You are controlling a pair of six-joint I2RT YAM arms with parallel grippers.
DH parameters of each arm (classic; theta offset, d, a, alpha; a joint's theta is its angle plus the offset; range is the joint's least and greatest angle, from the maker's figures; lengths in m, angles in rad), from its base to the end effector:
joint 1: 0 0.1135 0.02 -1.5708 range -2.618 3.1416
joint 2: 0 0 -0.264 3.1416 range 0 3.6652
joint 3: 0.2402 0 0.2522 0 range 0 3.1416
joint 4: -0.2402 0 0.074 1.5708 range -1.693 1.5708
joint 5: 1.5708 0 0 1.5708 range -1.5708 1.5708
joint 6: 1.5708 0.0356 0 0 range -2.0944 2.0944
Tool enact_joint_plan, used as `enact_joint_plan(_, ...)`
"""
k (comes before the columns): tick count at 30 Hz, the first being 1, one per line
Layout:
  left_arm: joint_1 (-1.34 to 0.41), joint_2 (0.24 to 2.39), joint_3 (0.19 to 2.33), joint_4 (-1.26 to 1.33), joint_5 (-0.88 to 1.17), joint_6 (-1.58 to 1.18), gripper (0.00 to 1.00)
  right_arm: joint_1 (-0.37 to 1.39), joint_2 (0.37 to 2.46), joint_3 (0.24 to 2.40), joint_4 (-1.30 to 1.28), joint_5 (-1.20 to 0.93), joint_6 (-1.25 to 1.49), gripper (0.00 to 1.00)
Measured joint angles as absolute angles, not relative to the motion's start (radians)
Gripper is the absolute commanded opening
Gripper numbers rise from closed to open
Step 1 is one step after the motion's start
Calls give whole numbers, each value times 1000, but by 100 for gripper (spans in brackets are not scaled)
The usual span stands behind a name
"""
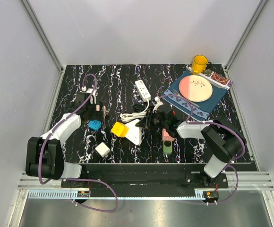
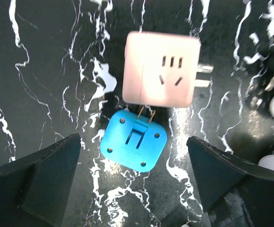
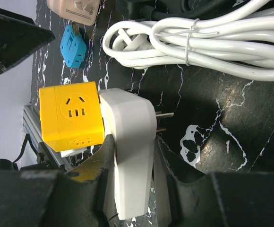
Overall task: Insert the plug
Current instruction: Place the plug at the center of the board, then pick up the plug from the center of the board.
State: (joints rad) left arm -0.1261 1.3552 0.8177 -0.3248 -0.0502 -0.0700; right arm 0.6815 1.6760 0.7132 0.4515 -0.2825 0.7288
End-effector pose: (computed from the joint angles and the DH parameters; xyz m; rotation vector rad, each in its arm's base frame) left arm 0.2740 -0.0329 0.2143 0.0456 2.4314 -0.0273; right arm 0.2510 0.2164 0.1563 -0.1350 2.2691 1.1051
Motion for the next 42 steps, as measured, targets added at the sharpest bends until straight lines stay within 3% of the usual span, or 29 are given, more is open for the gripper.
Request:
enact_joint_plan(7,-126,1413,814,-364,-56,-33,98,685,1668,702,455,-282,728,32)
enact_joint_plan(17,-126,1539,826,-402,-30,3,88,685,1667,701,457,-283,719,33)
enact_joint_plan(30,-126,1591,875,-445,44,22,50,686,1663,701,453,-283,711,33)
enact_joint_plan(33,-126,1588,875,-451,59,22,44,686,1659,701,446,-283,711,45)
enact_joint_plan(35,-127,1578,875,-463,80,22,41,686,1650,701,427,-282,705,64)
enact_joint_plan(38,-137,1534,875,-476,102,22,37,686,1625,701,332,-268,677,81)
enact_joint_plan(42,-165,1423,873,-472,120,22,35,686,1560,706,204,-245,644,89)
